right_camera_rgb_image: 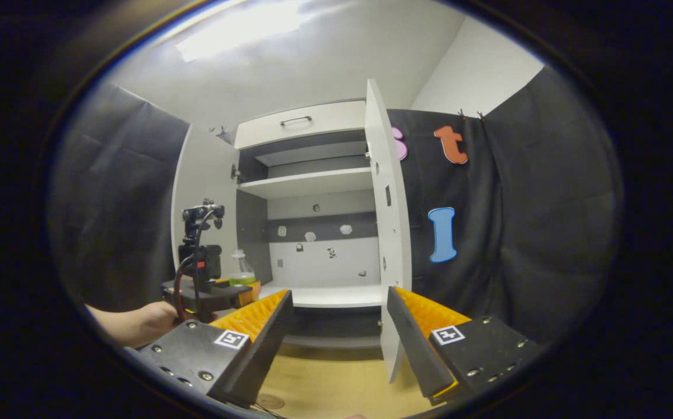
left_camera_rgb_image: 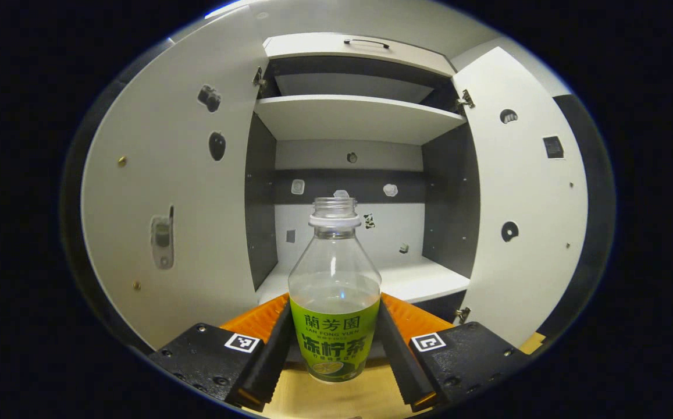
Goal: Grasp the bottle in the cabinet with the left hand and place it on the coaster, then close the right door with the right hand and the left door with the left hand.
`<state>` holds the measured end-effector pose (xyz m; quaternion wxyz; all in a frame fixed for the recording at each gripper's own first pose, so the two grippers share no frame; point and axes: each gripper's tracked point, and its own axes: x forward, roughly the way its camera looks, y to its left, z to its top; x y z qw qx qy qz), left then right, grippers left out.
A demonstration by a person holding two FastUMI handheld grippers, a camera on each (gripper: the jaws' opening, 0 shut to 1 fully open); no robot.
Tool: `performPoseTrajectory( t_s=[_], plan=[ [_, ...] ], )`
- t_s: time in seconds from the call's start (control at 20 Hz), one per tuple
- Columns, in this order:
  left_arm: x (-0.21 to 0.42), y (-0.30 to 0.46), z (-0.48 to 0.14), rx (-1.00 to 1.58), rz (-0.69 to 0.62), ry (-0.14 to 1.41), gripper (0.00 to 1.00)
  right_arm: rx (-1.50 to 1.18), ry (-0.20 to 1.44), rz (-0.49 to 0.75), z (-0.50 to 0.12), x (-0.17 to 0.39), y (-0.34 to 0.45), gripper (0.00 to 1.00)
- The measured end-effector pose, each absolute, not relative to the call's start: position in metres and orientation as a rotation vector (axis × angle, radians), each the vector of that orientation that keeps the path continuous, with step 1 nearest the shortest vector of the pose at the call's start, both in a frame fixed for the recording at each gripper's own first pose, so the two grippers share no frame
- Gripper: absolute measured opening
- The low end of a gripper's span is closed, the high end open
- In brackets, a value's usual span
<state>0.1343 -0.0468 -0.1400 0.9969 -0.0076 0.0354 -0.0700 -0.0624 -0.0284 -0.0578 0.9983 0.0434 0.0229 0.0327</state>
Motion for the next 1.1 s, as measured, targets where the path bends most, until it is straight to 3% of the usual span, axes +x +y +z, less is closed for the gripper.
performPoseTrajectory(
  t_s=[0.1, 0.2, 0.55, 0.75, 0.8, 0.85, 1.1],
  plan=[
    [0.11, -0.052, -0.16, -0.035, -0.161, 0.087, 0.8, 0.092, 0.049, 0.083, -0.058, -0.066, -0.024, 0.94],
    [0.087, -0.055, -0.183, -0.029, -0.177, 0.105, 0.8, 0.107, 0.035, 0.112, -0.055, -0.068, -0.018, 0.98],
    [0.016, -0.056, -0.284, -0.032, -0.227, 0.166, 0.8, 0.141, 0.041, 0.192, -0.062, -0.062, 0.004, 0.98],
    [-0.007, -0.064, -0.348, -0.029, -0.266, 0.224, 0.8, 0.101, 0.05, 0.217, -0.07, -0.046, 0.021, 0.98],
    [-0.01, -0.066, -0.366, -0.019, -0.279, 0.236, 0.81, 0.096, 0.05, 0.233, -0.072, -0.042, 0.028, 0.94],
    [-0.012, -0.067, -0.377, -0.004, -0.288, 0.234, 0.82, 0.092, 0.053, 0.245, -0.074, -0.037, 0.035, 0.99],
    [-0.011, -0.071, -0.429, 0.05, -0.333, 0.272, 0.81, 0.05, 0.115, 0.286, -0.099, -0.008, 0.068, 0.98]
  ],
)
